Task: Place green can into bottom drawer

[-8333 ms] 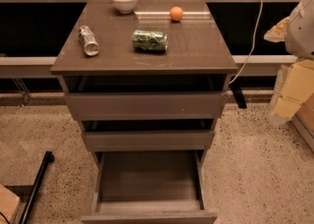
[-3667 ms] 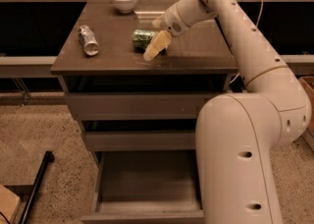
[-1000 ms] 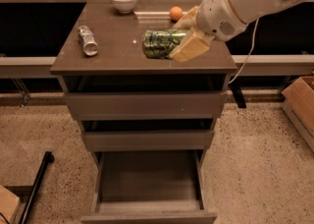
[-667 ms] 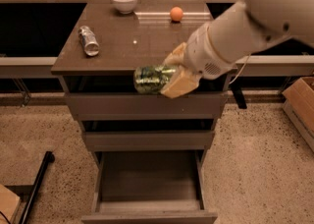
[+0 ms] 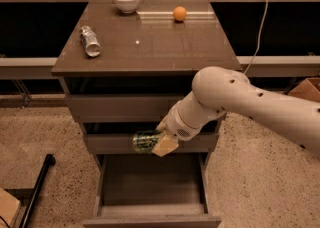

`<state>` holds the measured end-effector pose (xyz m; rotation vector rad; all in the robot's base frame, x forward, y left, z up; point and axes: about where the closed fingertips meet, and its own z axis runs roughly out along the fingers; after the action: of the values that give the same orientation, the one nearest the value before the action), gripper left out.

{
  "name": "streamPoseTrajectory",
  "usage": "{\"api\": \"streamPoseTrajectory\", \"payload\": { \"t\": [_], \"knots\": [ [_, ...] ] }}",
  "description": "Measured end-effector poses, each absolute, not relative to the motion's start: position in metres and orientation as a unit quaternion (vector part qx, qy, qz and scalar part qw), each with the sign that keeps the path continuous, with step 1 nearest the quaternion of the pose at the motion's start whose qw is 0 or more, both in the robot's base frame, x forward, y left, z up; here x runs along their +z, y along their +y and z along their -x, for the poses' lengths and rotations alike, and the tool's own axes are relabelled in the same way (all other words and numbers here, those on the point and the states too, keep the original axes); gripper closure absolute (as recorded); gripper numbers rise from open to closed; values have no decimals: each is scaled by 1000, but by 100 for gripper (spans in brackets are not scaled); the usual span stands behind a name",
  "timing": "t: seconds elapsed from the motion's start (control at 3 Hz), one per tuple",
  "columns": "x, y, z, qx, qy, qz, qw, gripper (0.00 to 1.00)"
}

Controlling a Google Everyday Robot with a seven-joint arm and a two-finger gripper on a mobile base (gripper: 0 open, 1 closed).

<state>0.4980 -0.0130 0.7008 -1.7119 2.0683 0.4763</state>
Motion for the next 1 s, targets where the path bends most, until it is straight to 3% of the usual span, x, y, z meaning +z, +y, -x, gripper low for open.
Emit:
{"api": "streamPoseTrajectory", "payload": {
  "t": [0.67,1.0],
  "knots": [
    [684,-12,-489,160,739,617,220,100],
    [623,-2,-487,142,739,610,246,100]
  ]
}}
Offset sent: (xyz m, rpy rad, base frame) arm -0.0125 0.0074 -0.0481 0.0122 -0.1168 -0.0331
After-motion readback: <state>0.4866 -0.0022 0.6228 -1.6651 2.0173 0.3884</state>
